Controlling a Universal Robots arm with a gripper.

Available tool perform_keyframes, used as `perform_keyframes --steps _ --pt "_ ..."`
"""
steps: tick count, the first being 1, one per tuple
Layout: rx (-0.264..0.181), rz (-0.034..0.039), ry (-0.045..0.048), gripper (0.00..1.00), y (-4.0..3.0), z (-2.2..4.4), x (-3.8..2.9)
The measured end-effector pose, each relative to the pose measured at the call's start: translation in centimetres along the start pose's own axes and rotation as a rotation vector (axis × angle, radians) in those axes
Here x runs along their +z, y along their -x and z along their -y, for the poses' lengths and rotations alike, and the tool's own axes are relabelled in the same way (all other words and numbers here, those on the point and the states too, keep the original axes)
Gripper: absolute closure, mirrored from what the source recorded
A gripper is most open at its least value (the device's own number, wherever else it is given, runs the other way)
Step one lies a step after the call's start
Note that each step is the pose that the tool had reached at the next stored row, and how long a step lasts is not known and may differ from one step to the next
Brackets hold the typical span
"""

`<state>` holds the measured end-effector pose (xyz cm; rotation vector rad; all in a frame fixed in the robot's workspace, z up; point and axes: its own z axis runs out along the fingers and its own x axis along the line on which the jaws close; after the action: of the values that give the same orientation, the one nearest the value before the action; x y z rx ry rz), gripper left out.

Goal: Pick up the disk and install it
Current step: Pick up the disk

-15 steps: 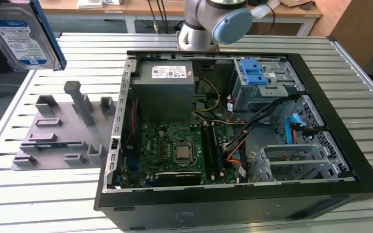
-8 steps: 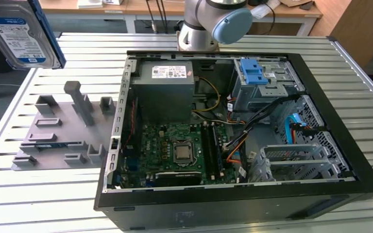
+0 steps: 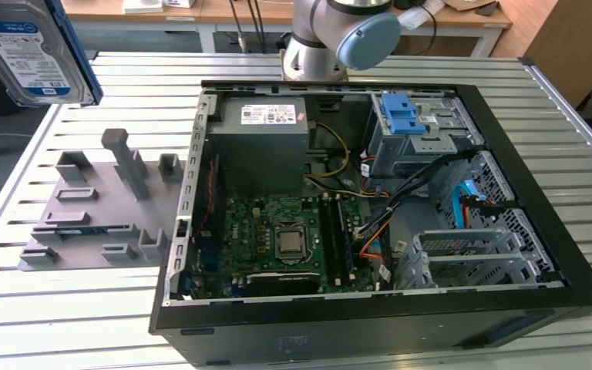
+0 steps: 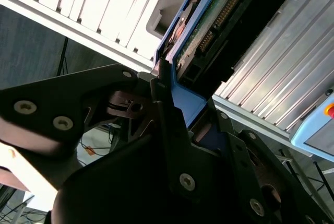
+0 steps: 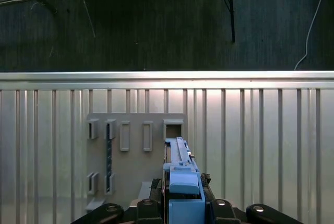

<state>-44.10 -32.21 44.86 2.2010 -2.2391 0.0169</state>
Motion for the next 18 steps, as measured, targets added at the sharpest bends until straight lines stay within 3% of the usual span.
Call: perform_keyframes --steps 18 --pt "0.000 0.0000 0.0000 0.64 -0.01 0.01 -1.59"
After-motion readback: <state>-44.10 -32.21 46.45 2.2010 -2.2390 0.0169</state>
